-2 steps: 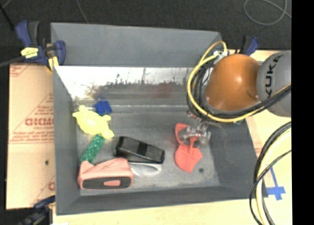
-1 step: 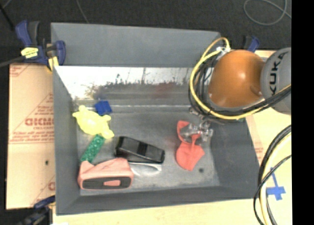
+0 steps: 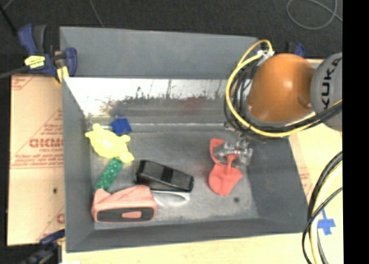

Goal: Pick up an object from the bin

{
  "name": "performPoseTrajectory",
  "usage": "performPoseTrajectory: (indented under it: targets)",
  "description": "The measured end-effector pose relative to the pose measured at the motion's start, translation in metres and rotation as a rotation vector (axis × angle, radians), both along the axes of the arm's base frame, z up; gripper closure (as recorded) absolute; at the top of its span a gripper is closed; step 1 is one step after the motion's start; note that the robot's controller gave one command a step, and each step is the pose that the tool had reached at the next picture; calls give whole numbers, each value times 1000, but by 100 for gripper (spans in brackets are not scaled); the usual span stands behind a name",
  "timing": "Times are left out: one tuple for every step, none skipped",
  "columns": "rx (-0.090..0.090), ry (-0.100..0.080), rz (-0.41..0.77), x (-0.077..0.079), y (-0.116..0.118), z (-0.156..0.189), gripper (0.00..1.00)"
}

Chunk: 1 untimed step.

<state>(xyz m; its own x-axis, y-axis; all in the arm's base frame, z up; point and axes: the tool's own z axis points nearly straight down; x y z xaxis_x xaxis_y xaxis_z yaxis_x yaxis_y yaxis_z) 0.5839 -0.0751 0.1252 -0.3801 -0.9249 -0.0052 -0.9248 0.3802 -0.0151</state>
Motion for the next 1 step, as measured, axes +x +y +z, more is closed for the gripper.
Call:
performPoseTrajectory:
  targets:
    - [0, -4, -2, 1, 0, 10, 100]
